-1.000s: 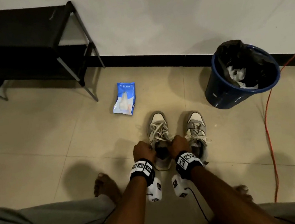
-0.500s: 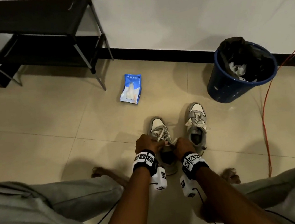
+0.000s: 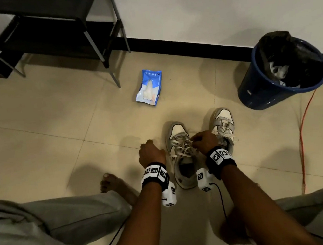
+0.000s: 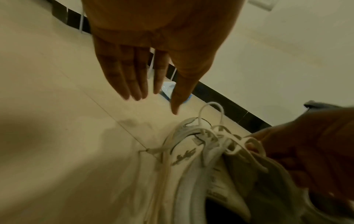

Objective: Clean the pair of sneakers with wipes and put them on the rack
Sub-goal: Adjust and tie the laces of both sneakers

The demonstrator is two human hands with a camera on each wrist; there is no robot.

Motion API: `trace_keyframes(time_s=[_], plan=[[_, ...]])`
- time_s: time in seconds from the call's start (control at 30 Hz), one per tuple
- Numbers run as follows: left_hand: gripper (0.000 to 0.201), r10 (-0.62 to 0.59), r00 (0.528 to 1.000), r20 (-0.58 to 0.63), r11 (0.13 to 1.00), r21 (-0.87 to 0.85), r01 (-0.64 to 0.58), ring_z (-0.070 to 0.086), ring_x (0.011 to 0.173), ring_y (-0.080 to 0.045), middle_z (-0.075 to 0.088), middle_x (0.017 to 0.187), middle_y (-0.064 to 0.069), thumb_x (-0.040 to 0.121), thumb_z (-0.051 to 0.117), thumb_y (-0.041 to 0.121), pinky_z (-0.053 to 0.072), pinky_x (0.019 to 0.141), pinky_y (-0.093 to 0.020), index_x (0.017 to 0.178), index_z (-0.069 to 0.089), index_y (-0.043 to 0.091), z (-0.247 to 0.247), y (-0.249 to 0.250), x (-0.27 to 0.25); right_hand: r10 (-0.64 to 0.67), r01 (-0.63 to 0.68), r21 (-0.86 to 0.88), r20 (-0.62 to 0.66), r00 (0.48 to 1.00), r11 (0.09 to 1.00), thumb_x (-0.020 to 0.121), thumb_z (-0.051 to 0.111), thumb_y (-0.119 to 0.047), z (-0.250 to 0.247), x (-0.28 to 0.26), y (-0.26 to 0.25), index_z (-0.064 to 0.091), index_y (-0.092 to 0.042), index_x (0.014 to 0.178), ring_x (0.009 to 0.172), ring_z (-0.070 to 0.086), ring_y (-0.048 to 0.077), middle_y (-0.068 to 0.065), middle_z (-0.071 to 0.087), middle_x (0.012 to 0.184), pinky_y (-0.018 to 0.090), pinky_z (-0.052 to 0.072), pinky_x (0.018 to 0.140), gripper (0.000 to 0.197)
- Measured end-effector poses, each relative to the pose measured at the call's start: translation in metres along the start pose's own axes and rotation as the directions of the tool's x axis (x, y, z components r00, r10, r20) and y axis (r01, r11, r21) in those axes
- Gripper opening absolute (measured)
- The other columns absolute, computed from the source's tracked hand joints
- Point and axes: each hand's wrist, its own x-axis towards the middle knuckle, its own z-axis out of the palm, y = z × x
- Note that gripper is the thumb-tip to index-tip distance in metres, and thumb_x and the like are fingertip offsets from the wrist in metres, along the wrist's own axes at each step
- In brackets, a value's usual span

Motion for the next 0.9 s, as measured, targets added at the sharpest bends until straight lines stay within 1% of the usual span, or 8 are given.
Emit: trace_keyframes(time_s=[0.13,0.33,0.4,0.53,0.6,0.67,0.8,0.9], plan=[[0.032,0.17,0.966,0.193,0.976,-0.166,-0.139,0.07,0.095,-0.016,0.076,0.098,0.0,0.075,0.083,0.029,0.051,0.081,-0.022,0.106,0.077,0.021,0.024,0.01,0.003,-0.016,0.018,0.129,-0.015,1.0,0.992,0.074,0.079,-0.009,0.008,0.005,0.012,0.077,-0.008,0.088,0.071,0.07,0.026,0.011,0.073,0.077,0.047,0.059,0.074,0.014],[0.016,0.058,0.981,0.184,0.962,-0.272,-0.006,0.069,0.091,-0.021,0.076,0.094,-0.003,0.084,0.069,0.016,0.047,0.075,-0.021,0.097,0.079,0.019,0.031,0.007,0.005,-0.09,0.092,0.025,-0.069,0.993,0.995,0.083,0.071,-0.015,0.013,0.003,0.015,0.073,-0.01,0.087,0.079,0.066,0.023,0.008,0.071,0.083,0.033,0.053,0.073,0.007],[0.017,0.032,0.98,0.196,0.966,-0.259,0.02,0.068,0.091,-0.026,0.075,0.094,-0.007,0.085,0.062,0.017,0.048,0.077,-0.024,0.093,0.077,0.016,0.038,0.001,0.014,-0.109,0.106,-0.043,-0.087,0.99,0.993,0.087,0.065,-0.015,0.016,0.005,0.019,0.069,-0.009,0.09,0.083,0.064,0.025,0.01,0.07,0.088,0.031,0.049,0.072,0.008],[0.023,0.009,0.978,0.209,0.927,-0.367,0.07,0.074,0.078,-0.023,0.076,0.077,-0.001,0.069,0.053,0.031,0.06,0.076,-0.048,0.082,0.072,0.029,0.108,-0.046,0.07,-0.08,0.078,-0.024,-0.116,0.99,0.997,0.088,0.06,-0.01,0.019,0.005,0.024,0.065,-0.009,0.089,0.083,0.064,0.027,0.011,0.068,0.088,0.037,0.052,0.074,0.005],[0.016,-0.001,0.971,0.24,0.909,-0.405,0.101,0.074,0.074,-0.022,0.075,0.073,-0.001,0.076,0.056,0.023,0.061,0.077,-0.048,0.076,0.073,0.02,0.095,-0.041,0.061,-0.075,0.075,0.001,-0.112,0.991,0.997,0.088,0.06,-0.009,0.02,0.004,0.026,0.064,-0.012,0.086,0.081,0.065,0.027,0.01,0.069,0.086,0.04,0.054,0.074,0.005],[0.01,-0.034,0.971,0.236,0.878,-0.457,0.142,0.074,0.07,-0.021,0.075,0.07,-0.002,0.081,0.066,0.016,0.061,0.076,-0.046,0.073,0.072,0.018,0.073,-0.027,0.043,-0.081,0.087,0.05,-0.107,0.991,0.995,0.087,0.062,-0.008,0.022,0.006,0.028,0.063,-0.016,0.082,0.078,0.067,0.026,0.008,0.069,0.083,0.041,0.056,0.071,0.01],[0.021,-0.051,0.987,0.154,0.909,-0.402,0.11,0.069,0.063,-0.02,0.072,0.064,0.002,0.067,0.084,0.039,0.056,0.064,-0.027,0.066,0.074,0.02,0.044,-0.009,0.017,0.005,0.015,0.159,-0.129,0.992,0.987,0.084,0.071,-0.015,0.017,0.002,0.027,0.067,-0.01,0.075,0.059,0.066,0.015,0.007,0.069,0.069,0.025,0.053,0.055,0.011],[0.017,0.111,0.98,0.166,0.922,-0.386,-0.039,0.068,0.073,-0.009,0.075,0.077,0.007,0.074,0.082,0.037,0.051,0.069,-0.019,0.083,0.08,0.022,0.039,-0.002,0.002,-0.023,0.034,0.138,-0.075,0.997,0.99,0.083,0.071,-0.017,0.015,-0.003,0.029,0.072,-0.014,0.077,0.065,0.067,0.017,0.003,0.07,0.071,0.034,0.058,0.067,0.006]])
